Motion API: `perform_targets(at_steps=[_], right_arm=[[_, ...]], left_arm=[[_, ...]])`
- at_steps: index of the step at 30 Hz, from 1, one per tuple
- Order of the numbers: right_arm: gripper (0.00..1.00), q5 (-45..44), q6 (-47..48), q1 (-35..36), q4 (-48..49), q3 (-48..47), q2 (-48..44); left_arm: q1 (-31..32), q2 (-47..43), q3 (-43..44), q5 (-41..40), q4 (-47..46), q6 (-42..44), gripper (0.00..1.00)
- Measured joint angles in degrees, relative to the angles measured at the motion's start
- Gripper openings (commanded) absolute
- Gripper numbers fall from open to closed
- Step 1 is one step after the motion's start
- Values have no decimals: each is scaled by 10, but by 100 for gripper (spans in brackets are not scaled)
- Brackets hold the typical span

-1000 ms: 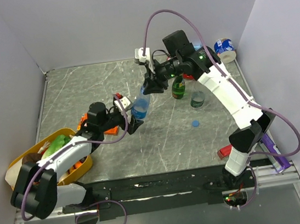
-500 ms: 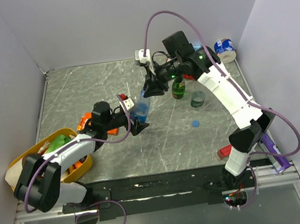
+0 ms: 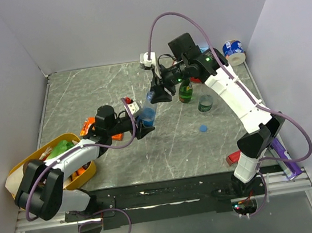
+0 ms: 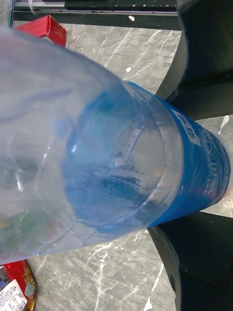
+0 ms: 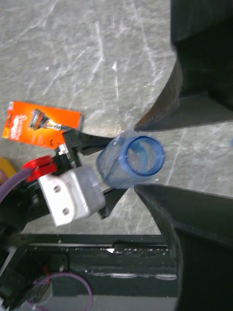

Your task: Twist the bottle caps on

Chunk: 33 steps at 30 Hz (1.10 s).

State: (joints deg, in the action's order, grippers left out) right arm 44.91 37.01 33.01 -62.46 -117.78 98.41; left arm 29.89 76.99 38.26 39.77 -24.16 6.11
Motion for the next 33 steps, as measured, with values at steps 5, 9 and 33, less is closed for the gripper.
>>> perform_targets(at_steps=[5,9,33], right_arm=[[68,-37,11,-5,-38,-27,0],[60,-46,55,-40,-57,-27,-33],[61,-231,713,-162,61,582,-131]], left_arm=[[-1,-3,-2,-1,0,1,57],[-2,-16,-15,-3,3,7,54],[-4,-99,-25,-49,154,92,1]])
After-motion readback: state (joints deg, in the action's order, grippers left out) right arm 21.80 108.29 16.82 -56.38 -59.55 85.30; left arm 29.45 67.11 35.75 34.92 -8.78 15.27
